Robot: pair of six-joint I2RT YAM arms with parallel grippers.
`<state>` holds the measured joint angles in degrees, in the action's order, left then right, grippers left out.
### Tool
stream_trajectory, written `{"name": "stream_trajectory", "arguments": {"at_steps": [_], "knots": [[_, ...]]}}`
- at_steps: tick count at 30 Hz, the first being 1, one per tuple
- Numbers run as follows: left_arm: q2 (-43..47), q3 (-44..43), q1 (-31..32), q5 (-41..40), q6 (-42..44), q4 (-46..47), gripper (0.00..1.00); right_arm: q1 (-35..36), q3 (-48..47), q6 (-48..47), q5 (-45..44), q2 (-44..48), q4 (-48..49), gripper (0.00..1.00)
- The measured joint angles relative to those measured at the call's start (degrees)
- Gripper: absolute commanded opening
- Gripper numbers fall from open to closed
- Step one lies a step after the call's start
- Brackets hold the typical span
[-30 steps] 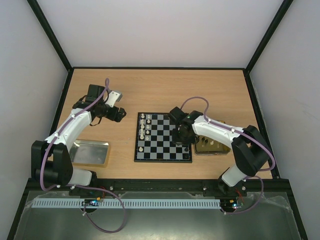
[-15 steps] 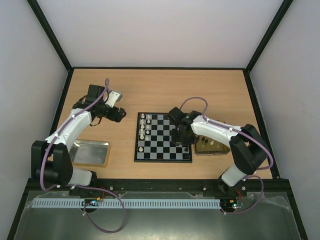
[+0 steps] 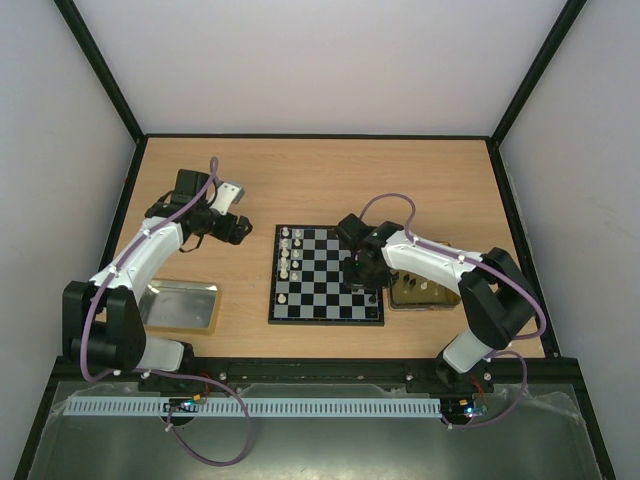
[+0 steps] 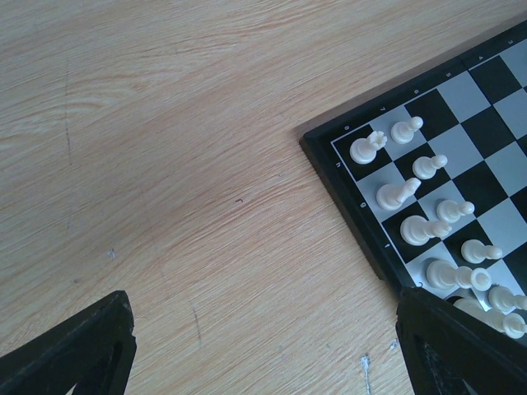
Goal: Set up the chess pieces on the board
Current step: Place the chess piece on the chessboard.
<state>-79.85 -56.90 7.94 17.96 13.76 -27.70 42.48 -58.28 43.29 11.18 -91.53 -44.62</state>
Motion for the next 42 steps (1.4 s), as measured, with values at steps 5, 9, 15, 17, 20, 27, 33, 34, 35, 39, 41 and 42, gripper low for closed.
{"name": "stream_trajectory", "arguments": {"at_steps": [5,9,15,17,20,27,33,34,35,39,41,42], "knots": [[0.0,0.0,0.0,0.0,0.0,0.0,0.87,-0.4,0.1,-0.3,-0.4,0.0,0.0,0.11],[0.0,0.0,0.0,0.0,0.0,0.0,0.87,-0.5,0.4,-0.4,-0.4,0.0,0.0,0.1],[0.0,0.0,0.0,0.0,0.0,0.0,0.87,-0.6,0.4,-0.4,-0.5,0.0,0.0,0.1],[0.0,0.0,0.0,0.0,0.0,0.0,0.87,-0.7,0.4,-0.4,-0.5,0.0,0.0,0.11],[0.0,0.0,0.0,0.0,0.0,0.0,0.87,-0.8,0.4,-0.4,-0.5,0.0,0.0,0.13],[0.0,0.0,0.0,0.0,0.0,0.0,0.87,-0.8,0.4,-0.5,-0.1,0.0,0.0,0.16],[0.0,0.0,0.0,0.0,0.0,0.0,0.87,-0.8,0.4,-0.5,0.0,0.0,0.0,0.16],[0.0,0.0,0.0,0.0,0.0,0.0,0.87,-0.8,0.3,-0.5,0.1,0.0,0.0,0.16],[0.0,0.0,0.0,0.0,0.0,0.0,0.87,-0.8,0.3,-0.5,0.1,0.0,0.0,0.16],[0.0,0.0,0.0,0.0,0.0,0.0,0.87,-0.8,-0.4,-0.5,0.0,0.3,-0.3,0.16],[0.0,0.0,0.0,0.0,0.0,0.0,0.87,-0.9,-1.0,-0.6,0.0,0.6,-0.5,0.16],[0.0,0.0,0.0,0.0,0.0,0.0,0.87,-0.9,-1.5,-0.6,0.0,0.8,-0.9,0.16]]}}
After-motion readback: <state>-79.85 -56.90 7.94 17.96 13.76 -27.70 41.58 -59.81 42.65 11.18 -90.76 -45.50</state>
